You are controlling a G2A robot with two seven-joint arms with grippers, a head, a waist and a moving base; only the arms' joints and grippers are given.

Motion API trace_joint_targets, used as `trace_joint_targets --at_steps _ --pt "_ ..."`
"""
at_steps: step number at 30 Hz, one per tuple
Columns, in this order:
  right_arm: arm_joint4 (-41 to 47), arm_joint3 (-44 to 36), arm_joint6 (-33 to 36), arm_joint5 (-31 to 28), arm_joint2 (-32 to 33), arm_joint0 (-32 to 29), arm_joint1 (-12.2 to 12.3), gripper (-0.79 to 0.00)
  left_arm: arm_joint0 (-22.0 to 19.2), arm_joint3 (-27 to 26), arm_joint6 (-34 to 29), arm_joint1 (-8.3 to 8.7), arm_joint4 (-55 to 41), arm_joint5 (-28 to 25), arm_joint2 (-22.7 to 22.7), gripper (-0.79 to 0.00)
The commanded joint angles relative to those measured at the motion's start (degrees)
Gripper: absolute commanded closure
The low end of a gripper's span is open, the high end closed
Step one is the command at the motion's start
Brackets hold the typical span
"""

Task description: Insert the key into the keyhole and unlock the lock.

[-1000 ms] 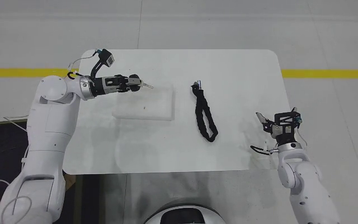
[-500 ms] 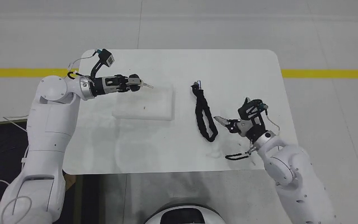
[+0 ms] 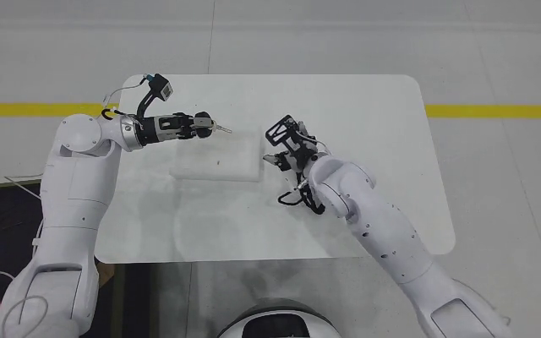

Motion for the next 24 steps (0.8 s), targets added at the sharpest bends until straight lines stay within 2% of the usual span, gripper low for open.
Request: trace_joint_targets --at_steps 1,5,6,7,8,9,11,12,16,24 --pt "-1.83 5.45 1.57 1.46 -0.98 2.88 -1.51 -0.785 0.0 0.0 0.0 0.0 0.0 0.0 0.0 0.0" --pt "-3.85 11.17 4.74 3.97 -0.95 5.62 -3.98 -0.779 0.0 0.0 0.0 0.0 0.0 0.0 0.0 0.0" --pt "-3.91 12.55 4.87 4.41 -0.62 6.22 -4.55 -0.742 0.0 0.0 0.0 0.0 0.0 0.0 0.0 0.0" --pt "-3.71 13.93 4.79 4.55 -0.35 6.76 -5.14 -0.646 0.0 0.0 0.0 0.0 0.0 0.0 0.0 0.0" --pt "-3.84 15.17 4.92 4.45 -0.2 7.28 -5.69 -0.394 0.0 0.0 0.0 0.0 0.0 0.0 0.0 0.0" --pt "-3.57 16.06 5.34 4.31 0.12 7.58 -6.2 -0.311 0.0 0.0 0.0 0.0 0.0 0.0 0.0 0.0" --pt "-3.94 17.55 6.56 3.92 0.88 8.02 -7.03 -0.2 0.0 0.0 0.0 0.0 0.0 0.0 0.0 0.0" --pt "-4.63 18.23 7.11 3.19 1.04 8.11 -7.38 0.0 0.0 0.0 0.0 0.0 0.0 0.0 0.0 0.0" --pt "-6.45 19.2 7.96 2.48 3.3 7.55 -8.45 0.0 0.0 0.0 0.0 0.0 0.0 0.0 0.0 0.0" --pt "2.04 9.21 14.69 -6.43 13.81 2.24 -8.03 0.0 0.0 0.0 0.0 0.0 0.0 0.0 0.0 0.0"
